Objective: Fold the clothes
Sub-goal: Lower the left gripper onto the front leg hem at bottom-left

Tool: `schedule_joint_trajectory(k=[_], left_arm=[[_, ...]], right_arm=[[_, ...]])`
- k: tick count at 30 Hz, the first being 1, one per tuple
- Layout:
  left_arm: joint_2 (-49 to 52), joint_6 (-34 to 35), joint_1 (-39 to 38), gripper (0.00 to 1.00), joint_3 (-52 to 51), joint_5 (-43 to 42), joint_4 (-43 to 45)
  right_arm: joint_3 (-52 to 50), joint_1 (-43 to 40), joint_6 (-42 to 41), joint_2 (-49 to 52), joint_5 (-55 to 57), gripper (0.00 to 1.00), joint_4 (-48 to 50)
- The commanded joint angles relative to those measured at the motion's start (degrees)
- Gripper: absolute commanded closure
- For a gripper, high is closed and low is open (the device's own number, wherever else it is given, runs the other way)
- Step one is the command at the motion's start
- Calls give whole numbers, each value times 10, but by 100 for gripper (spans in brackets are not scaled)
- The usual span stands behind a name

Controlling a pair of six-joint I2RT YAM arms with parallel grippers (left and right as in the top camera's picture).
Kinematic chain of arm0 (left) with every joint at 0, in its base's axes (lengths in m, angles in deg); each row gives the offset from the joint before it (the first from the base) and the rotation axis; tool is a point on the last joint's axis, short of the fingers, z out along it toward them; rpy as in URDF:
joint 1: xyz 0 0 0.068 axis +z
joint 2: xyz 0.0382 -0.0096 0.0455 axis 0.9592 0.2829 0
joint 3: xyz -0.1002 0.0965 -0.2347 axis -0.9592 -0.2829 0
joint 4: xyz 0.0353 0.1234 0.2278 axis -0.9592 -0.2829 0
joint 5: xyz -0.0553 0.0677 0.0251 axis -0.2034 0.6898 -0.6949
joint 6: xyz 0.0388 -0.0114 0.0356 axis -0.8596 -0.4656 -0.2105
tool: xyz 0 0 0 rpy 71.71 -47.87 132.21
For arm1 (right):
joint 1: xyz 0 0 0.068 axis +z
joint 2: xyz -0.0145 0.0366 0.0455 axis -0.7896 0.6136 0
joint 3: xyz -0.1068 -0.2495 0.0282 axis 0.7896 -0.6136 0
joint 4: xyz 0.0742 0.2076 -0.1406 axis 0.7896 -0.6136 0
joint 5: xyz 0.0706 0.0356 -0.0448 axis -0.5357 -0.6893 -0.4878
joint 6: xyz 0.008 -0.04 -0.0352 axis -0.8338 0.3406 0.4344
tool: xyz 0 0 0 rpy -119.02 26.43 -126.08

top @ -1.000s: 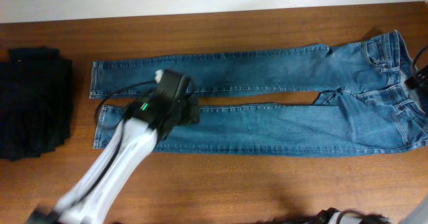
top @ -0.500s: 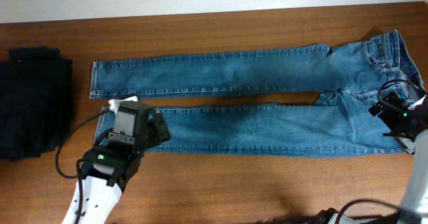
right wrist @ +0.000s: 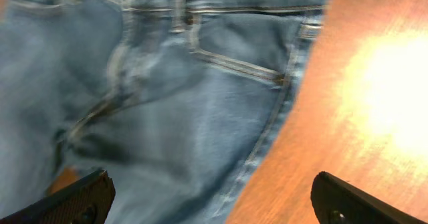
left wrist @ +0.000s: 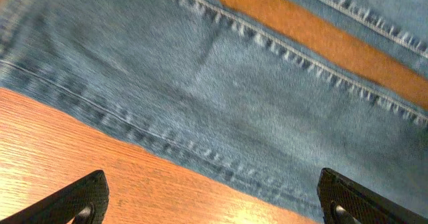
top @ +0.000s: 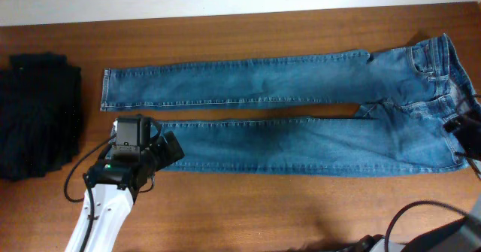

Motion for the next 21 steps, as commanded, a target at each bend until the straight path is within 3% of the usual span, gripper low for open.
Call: schedule_joint_trajectory(k=[1,13,21], left_arm=[[8,-17,8,1,-4,-26,-4],[14,-24,108,1,-33,-79,-1],[14,-37,119,1,-78,-79,50]], right_arm=[[2,-24,3,34,-1,1,5],[2,-28,44,126,-29,1,19],[0,-60,-14,126,30,1,28]])
